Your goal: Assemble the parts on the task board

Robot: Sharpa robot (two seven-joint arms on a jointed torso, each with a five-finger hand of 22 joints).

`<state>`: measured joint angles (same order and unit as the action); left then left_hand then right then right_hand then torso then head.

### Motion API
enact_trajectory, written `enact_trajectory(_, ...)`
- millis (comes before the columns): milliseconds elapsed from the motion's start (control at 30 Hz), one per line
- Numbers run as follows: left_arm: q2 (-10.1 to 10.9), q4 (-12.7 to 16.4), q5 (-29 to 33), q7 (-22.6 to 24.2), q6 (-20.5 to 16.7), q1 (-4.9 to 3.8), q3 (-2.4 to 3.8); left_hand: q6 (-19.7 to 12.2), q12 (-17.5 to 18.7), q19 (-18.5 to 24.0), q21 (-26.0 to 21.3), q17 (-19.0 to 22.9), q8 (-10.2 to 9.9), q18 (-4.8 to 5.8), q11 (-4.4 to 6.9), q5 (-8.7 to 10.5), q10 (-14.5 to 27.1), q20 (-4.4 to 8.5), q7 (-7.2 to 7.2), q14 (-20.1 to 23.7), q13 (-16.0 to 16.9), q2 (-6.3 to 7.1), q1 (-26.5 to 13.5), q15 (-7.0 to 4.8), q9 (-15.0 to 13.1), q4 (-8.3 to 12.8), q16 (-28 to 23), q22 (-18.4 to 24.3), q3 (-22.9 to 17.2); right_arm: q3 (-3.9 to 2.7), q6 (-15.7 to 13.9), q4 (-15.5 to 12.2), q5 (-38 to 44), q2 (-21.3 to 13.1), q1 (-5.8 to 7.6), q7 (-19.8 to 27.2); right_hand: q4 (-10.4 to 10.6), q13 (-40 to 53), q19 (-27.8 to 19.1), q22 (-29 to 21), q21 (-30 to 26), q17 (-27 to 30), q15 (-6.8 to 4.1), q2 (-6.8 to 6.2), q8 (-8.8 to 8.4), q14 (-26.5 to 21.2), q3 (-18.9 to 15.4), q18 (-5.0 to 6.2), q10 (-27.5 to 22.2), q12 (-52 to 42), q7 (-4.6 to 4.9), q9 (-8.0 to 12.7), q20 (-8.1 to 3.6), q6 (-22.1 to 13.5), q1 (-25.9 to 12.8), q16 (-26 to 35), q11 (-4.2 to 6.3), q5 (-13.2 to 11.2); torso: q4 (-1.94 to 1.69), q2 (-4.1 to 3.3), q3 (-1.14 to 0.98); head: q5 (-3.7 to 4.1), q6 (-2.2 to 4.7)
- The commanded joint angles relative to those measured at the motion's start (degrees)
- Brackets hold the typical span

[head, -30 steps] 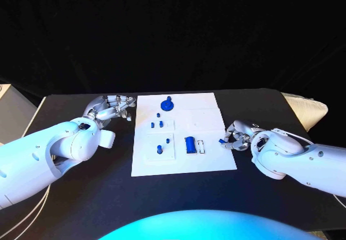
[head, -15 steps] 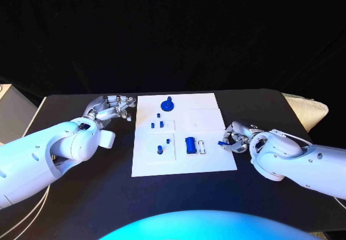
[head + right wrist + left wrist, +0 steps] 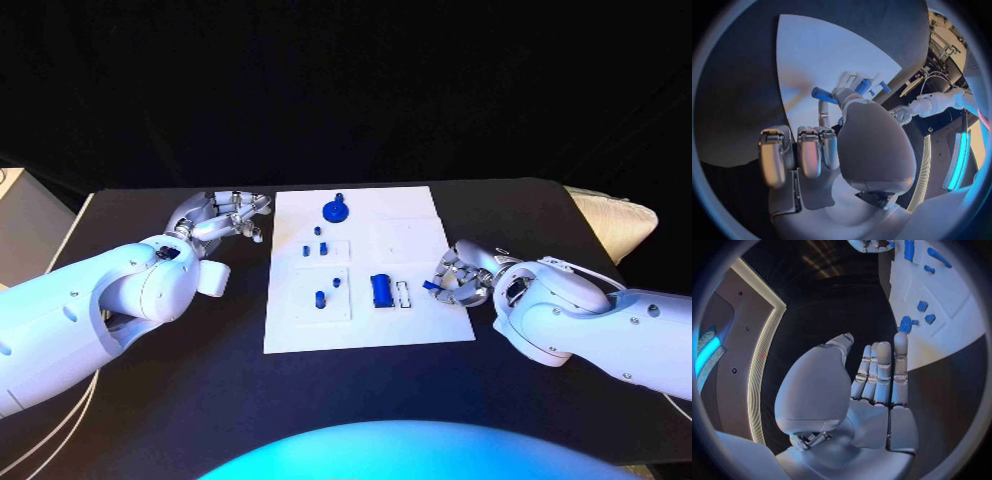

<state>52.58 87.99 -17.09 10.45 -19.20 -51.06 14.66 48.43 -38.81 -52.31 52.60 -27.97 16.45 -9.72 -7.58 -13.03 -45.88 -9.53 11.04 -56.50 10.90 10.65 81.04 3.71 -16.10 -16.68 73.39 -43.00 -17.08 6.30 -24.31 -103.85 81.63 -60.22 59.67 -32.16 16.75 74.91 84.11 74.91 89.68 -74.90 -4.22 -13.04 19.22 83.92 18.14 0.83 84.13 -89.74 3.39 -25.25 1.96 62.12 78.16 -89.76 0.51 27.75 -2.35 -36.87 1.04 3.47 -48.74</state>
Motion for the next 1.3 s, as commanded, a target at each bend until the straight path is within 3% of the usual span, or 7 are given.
enact_trajectory(33, -0.05, 0.25, 0.22, 0.32, 0.64, 0.0, 0.05, -0.46, -0.36, -0.55, 0.33, 0.07, 0.18, -0.81, -0.04, -0.3, 0.41, -0.01, -0.08, 0.09, -0.05, -0.71, -0.06, 0.2, 0.08, 0.1, 0.32, -0.08, 0.3, 0.01, -1.46, -0.88, -3.9, 0.18, 0.33, 0.75, -0.13, 15.09, 5.89, 15.09, 0.32, -15.1, -0.29, -0.1, 0.31, 6.08, 0.41, -0.83, 5.87, -0.26, -0.01, -0.02, -0.42, 0.3, -0.78, -0.24, 0.4, 0.24, -0.05, -0.03, 0.01, 0.14, -0.08)
enact_trajectory(267, -0.06, 0.43, 0.22, 0.32, 0.65, 0.0, 0.05, -0.46, -0.36, -0.55, 0.33, 0.07, 0.18, -0.81, -0.04, -0.3, 0.41, -0.01, -0.08, 0.09, -0.05, -0.71, -0.06, 0.2, 0.08, 0.1, 0.32, -0.08, 0.3, 0.08, -1.51, -0.01, -5.7, 2.45, 0.43, 0.34, -0.1, 15.09, 5.89, 15.09, 0.32, -15.1, -0.33, -0.07, 0.42, 6.08, 0.85, -0.83, 5.87, -0.26, -0.05, -0.15, -0.45, 0.32, -2.63, -0.24, 0.44, -0.25, 0.02, 0.02, 0.05, 0.24, -0.02)
enact_trajectory(467, -0.13, 0.5, 0.22, 0.28, 0.66, 0.0, 0.05, -0.46, -0.36, -0.55, 0.33, 0.07, 0.18, -0.81, -0.04, -0.3, 0.41, -0.01, -0.08, 0.09, -0.05, -0.71, -0.06, 0.2, 0.08, 0.1, 0.32, -0.08, 0.3, 0.34, -0.48, 1.54, -6.23, 4.4, -0.08, -0.66, -0.13, 15.09, 5.89, 15.09, 0.32, -15.1, -0.33, -0.29, 0.54, 6.08, 0.9, -0.83, 5.87, -0.26, -0.09, -0.27, -0.46, 0.36, -4.13, -0.24, 0.46, -1.08, -0.14, 0.08, 0.07, 0.44, -0.13)
enact_trajectory(700, -0.17, 0.52, 0.22, 0.27, 0.65, 0.0, 0.05, -0.46, -0.36, -0.55, 0.33, 0.07, 0.18, -0.81, -0.04, -0.3, 0.41, -0.01, -0.08, 0.09, -0.05, -0.71, -0.06, 0.2, 0.08, 0.1, 0.32, -0.08, 0.3, 0.51, -0.7, 3.01, -5.23, 6.09, -0.51, -1.93, -0.13, 15.09, 5.89, 15.09, 0.32, -15.1, -0.33, -0.31, 0.66, 6.08, 0.42, -0.83, 5.87, -0.26, -0.1, -0.4, -0.46, 0.29, -6.17, -0.24, 0.46, -4.44, -0.05, -0.01, -0.04, 0.26, -0.09)
enact_trajectory(967, -0.38, 0.59, -0.11, 0.11, 1.19, 0.0, 0.05, -0.45, -0.43, -0.55, 0.36, 0.09, 0.28, -0.81, -0.03, -0.3, 0.49, -0.01, -0.09, 0.08, -0.09, -0.82, -0.09, 0.19, 0.12, 0.08, 0.35, -0.11, 0.43, 0.55, -2.25, 4.89, -3.51, 7.82, -0.63, -2.8, -0.09, 15.09, 5.89, 15.09, 0.32, -15.1, -0.34, 0.0, 0.81, 6.08, -0.53, -0.83, 5.87, -0.26, -0.16, -0.47, -0.46, 0.48, -7.79, -0.24, 0.49, -6.88, -0.12, -0.08, 0.0, 0.17, -0.13)
enact_trajectory(1300, -0.38, 0.58, -0.26, 0.01, 1.36, 0.0, 0.05, -0.46, -0.43, -0.54, 0.36, 0.09, 0.28, -0.81, -0.03, -0.29, 0.51, -0.01, -0.09, 0.08, -0.09, -0.82, -0.1, 0.2, 0.13, 0.07, 0.35, -0.12, 0.44, 0.55, -1.27, 5.46, -3.46, 8.69, -0.81, -2.76, 0.02, 15.09, 5.89, 15.09, 0.32, -15.1, -0.41, 0.48, 1.03, 6.08, -1.05, -0.83, 5.87, -0.26, -0.27, -0.55, -0.49, 0.81, -8.64, -0.24, 0.58, -7.54, -0.02, -0.03, -0.02, 0.08, -0.24)
